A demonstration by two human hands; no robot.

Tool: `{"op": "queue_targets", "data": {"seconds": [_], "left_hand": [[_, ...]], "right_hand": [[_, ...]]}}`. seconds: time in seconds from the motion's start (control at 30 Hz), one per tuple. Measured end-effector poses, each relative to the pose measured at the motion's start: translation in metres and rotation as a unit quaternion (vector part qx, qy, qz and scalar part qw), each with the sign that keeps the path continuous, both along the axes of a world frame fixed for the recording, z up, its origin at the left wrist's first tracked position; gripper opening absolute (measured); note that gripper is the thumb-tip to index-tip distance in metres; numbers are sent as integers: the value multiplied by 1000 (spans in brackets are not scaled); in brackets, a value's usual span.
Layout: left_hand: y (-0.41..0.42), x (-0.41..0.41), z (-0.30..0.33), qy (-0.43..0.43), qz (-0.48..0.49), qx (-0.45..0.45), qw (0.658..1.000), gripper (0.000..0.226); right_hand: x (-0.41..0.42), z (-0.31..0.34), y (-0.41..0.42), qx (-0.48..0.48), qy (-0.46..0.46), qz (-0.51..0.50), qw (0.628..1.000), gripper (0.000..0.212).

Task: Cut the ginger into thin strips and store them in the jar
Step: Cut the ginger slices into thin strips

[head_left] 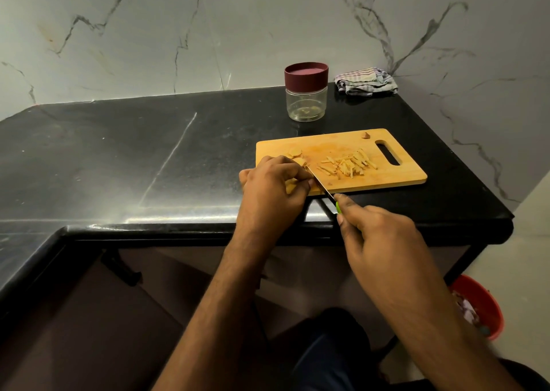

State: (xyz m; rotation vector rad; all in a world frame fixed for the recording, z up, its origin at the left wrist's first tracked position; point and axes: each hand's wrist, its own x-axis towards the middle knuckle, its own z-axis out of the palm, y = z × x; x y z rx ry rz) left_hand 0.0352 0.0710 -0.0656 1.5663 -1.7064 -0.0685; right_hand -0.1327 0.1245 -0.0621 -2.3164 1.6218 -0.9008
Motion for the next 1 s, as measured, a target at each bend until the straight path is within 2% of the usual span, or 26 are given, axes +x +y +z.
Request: {"op": "queue_targets", "data": {"seconds": [0.2, 0.27, 0.4, 0.6, 0.7, 0.8, 0.9, 1.0], "left_hand": [[2, -3, 0, -1, 16, 2, 1000, 4], [3, -3, 0, 6, 10, 5, 1000, 13], [4, -6, 1, -84, -4, 27, 996, 13], [3, -6, 3, -152, -14, 55, 987, 34], [3, -6, 1, -91, -5, 38, 995, 37], [3, -4, -1, 10, -1, 19, 1000, 21], [3, -2, 1, 21, 7, 21, 1000, 4], [3, -2, 1, 18, 14, 21, 1000, 3]], "right_hand": [[-11, 7, 10, -4, 50, -19, 999, 44], [-14, 6, 10, -1, 61, -30, 998, 46], [-17, 5, 6, 3, 74, -42, 996, 46], [-14, 4, 2, -6, 76, -36, 996, 45], [-16, 2, 2, -13, 59, -36, 998, 43], [-15, 1, 1, -20, 21, -23, 999, 41], [-14, 2, 1, -16, -9, -2, 1000, 39], [-13, 2, 3, -19, -11, 8, 1000, 39]]}}
